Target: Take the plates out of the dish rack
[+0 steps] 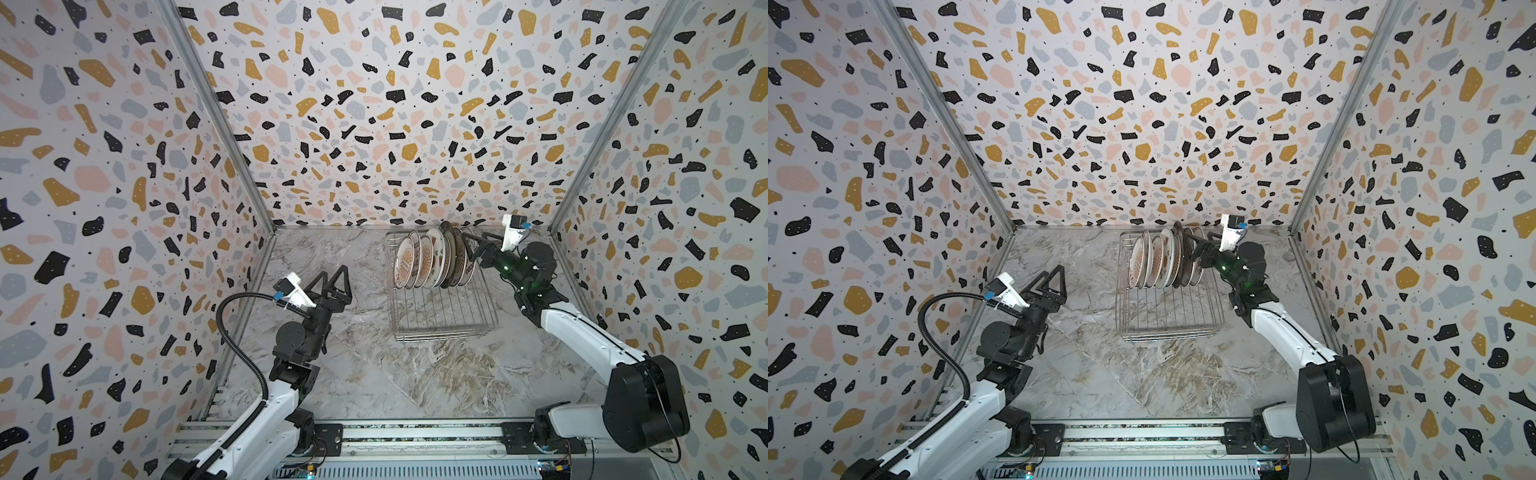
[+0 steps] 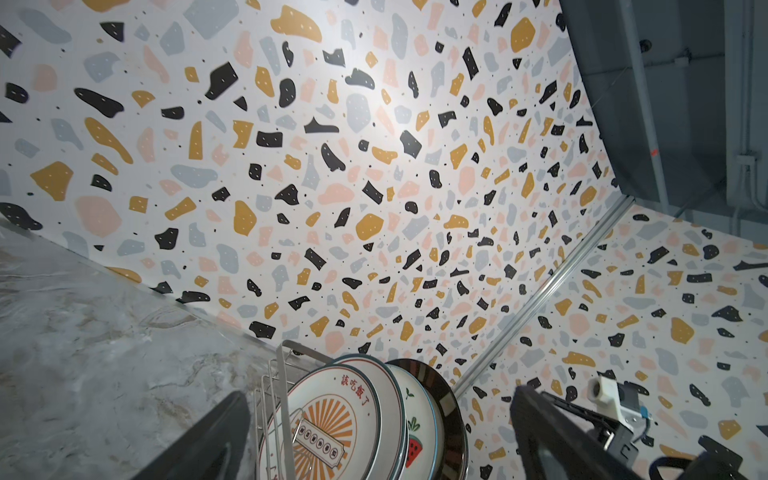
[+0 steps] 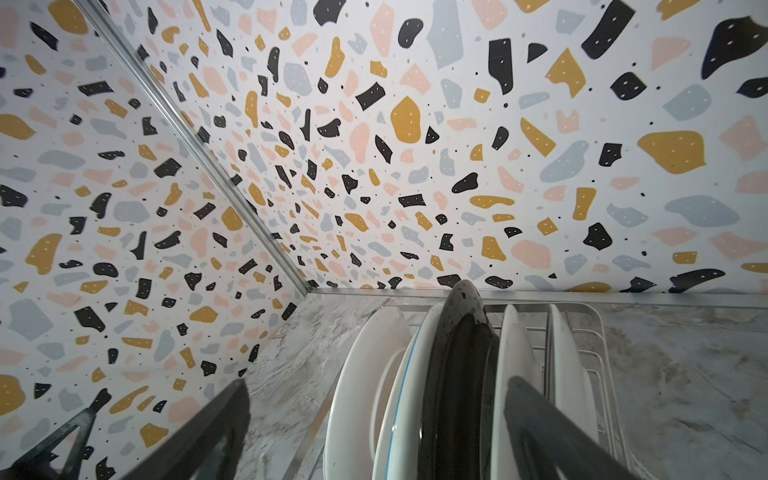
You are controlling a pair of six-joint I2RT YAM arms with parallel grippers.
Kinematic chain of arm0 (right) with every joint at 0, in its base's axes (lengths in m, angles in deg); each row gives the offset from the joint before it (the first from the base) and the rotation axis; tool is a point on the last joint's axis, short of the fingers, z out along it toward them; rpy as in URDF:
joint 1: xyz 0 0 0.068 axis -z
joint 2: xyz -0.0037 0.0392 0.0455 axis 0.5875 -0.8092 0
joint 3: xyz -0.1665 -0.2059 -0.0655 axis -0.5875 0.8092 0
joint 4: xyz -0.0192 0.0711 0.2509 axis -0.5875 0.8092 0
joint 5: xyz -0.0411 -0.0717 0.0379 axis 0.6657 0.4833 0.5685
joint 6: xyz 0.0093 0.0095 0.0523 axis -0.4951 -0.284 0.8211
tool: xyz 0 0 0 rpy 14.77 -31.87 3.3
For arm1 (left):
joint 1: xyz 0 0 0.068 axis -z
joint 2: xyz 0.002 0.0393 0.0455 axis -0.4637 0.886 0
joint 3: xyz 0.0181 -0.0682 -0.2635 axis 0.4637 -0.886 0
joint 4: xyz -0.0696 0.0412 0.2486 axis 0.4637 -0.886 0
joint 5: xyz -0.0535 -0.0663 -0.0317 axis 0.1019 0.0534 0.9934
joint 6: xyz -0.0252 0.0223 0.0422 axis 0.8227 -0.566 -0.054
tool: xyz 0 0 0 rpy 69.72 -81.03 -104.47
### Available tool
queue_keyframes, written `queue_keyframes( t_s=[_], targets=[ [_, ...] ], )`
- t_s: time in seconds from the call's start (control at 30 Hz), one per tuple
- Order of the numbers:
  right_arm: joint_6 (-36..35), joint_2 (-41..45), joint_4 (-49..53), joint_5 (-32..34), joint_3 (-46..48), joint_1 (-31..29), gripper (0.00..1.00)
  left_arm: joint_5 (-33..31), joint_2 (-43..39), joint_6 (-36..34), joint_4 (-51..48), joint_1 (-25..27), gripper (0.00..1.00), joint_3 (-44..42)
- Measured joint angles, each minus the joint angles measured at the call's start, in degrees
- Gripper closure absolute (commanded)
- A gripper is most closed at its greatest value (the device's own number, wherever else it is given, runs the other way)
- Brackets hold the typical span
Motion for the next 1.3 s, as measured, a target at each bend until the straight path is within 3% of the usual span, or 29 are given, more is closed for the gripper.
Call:
queue_keyframes(
  t_s=[0.23,0.33,0.5,0.9,1.3],
  targets=[
    [-5.68,-8.31,13.68,13.51,-11.3,-5.68,0.18,-0.72,6.08,-5.09,-0.98,5.14,0.0,4.52],
    [-7.63,-11.04,18.78,19.3,-15.3,-8.04,0.28,-3.04,8.74,-8.0,-2.64,8.2,0.0,6.36],
    [-10.01,-14.4,25.16,24.61,-20.72,-10.82,0.54,-6.4,12.15,-10.75,-5.11,11.3,0.0,9.38],
    [-12.11,-20.35,33.51,30.12,-28.02,-11.72,0.7,-5.68,19.65,-10.67,-4.07,13.29,0.01,11.32],
    [-12.96,-26.97,40.83,37.99,-35.28,-13.33,0.78,-4.83,21.18,-10.29,-3.5,14.25,0.0,11.34]
  ],
)
